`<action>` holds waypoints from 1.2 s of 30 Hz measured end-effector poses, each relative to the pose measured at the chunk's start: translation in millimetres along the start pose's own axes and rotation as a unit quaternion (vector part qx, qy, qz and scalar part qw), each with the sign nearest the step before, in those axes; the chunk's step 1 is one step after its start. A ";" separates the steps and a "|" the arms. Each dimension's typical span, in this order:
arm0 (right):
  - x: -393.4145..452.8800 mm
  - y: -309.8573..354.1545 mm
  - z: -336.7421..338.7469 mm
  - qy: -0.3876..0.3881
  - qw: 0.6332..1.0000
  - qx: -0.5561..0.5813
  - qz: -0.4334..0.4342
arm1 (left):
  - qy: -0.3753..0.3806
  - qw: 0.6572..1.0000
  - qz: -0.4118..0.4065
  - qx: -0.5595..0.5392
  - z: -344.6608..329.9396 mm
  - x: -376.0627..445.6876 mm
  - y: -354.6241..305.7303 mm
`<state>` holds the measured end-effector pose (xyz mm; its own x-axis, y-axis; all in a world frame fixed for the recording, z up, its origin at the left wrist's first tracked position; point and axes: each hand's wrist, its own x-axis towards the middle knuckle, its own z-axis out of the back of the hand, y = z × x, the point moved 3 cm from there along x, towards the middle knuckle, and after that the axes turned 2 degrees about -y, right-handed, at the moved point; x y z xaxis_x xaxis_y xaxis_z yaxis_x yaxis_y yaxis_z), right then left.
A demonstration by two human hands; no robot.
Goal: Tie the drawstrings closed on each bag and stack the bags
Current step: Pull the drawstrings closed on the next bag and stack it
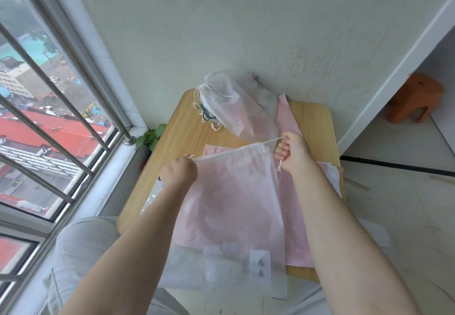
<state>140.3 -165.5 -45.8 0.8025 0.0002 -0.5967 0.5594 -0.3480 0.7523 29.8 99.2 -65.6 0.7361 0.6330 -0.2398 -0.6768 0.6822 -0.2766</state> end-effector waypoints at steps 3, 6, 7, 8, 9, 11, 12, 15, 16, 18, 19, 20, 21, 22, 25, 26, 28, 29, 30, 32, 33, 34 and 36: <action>-1.7 2.8 4.3 -0.015 0.990 0.139 -0.024 | 0.009 0.999 0.025 -0.018 0.2 4.8 9.8; -4.3 -1.7 3.3 -0.034 0.982 0.183 -0.002 | 0.000 0.997 0.055 -0.059 -0.5 6.3 15.6; -5.7 -2.8 0.0 -0.026 0.980 0.198 0.009 | -0.004 0.995 0.059 -0.083 -1.0 5.9 15.3; -7.8 -3.8 -4.9 -0.005 0.976 0.218 0.014 | -0.005 0.991 0.068 -0.114 -0.5 5.3 14.9; -10.4 -4.9 -9.9 0.020 0.971 0.238 0.009 | -0.006 0.985 0.076 -0.153 -0.5 5.4 14.9; -13.3 -5.7 -16.4 0.060 0.963 0.262 -0.009 | -0.011 0.965 0.108 -0.240 -1.5 6.0 14.1; -14.8 -6.4 -18.1 0.072 0.967 0.244 -0.022 | -0.014 0.953 0.126 -0.274 -2.1 6.7 14.4; -17.0 -9.5 -19.6 0.063 0.996 0.049 -0.039 | -0.021 0.935 0.160 -0.316 -1.2 4.2 15.6; -15.7 -8.5 -15.8 0.039 0.999 -0.017 -0.023 | -0.026 0.937 0.164 -0.307 1.3 2.1 16.1; -11.9 -1.4 -6.4 -0.021 0.992 -0.123 0.037 | -0.043 0.952 0.158 -0.258 9.1 -1.6 17.3; -10.8 4.3 -2.5 -0.050 0.982 -0.168 0.074 | -0.047 0.959 0.152 -0.235 11.6 -1.5 19.5; -9.8 10.2 1.5 -0.073 0.967 -0.216 0.115 | -0.044 0.962 0.149 -0.223 12.5 -1.4 20.9; -9.1 14.5 1.6 -0.085 0.944 -0.277 0.161 | -0.042 0.964 0.147 -0.219 12.7 0.8 21.9; -9.5 17.7 -0.5 -0.087 0.907 -0.355 0.209 | -0.040 0.961 0.150 -0.228 13.3 1.5 20.8; -15.4 11.9 -17.2 -0.047 0.774 -0.560 0.292 | -0.008 0.899 0.179 -0.400 7.2 5.5 12.0; -17.3 6.9 -22.1 -0.029 0.740 -0.605 0.293 | 0.005 0.863 0.185 -0.470 7.0 6.3 6.3; -18.4 -2.2 -27.5 0.003 0.689 -0.672 0.272 | 0.025 0.806 0.194 -0.559 10.8 7.2 -2.1; -17.9 -5.3 -28.5 0.017 0.678 -0.688 0.257 | 0.037 0.785 0.203 -0.584 12.9 7.2 -3.1; -17.1 -7.9 -28.1 0.028 0.677 -0.693 0.245 | 0.048 0.760 0.218 -0.610 13.6 7.7 -2.1; -16.1 -11.6 -26.3 0.039 0.692 -0.682 0.235 | 0.083 0.683 0.263 -0.676 11.3 7.4 1.3; -15.3 -14.1 -25.6 0.046 0.706 -0.669 0.227 | 0.097 0.646 0.282 -0.703 10.4 6.6 3.2; -14.1 -16.9 -24.5 0.055 0.722 -0.653 0.221 | 0.106 0.618 0.301 -0.719 8.9 5.3 5.4; -13.8 -21.2 -21.4 0.075 0.755 -0.618 0.205 | 0.126 0.601 0.331 -0.716 6.4 1.8 7.6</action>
<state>121.8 -138.1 -47.5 0.9232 0.2695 -0.2739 -0.0518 0.7936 0.6062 25.9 107.9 -62.1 0.4110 0.3937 -0.8222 -0.2502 -0.8185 -0.5171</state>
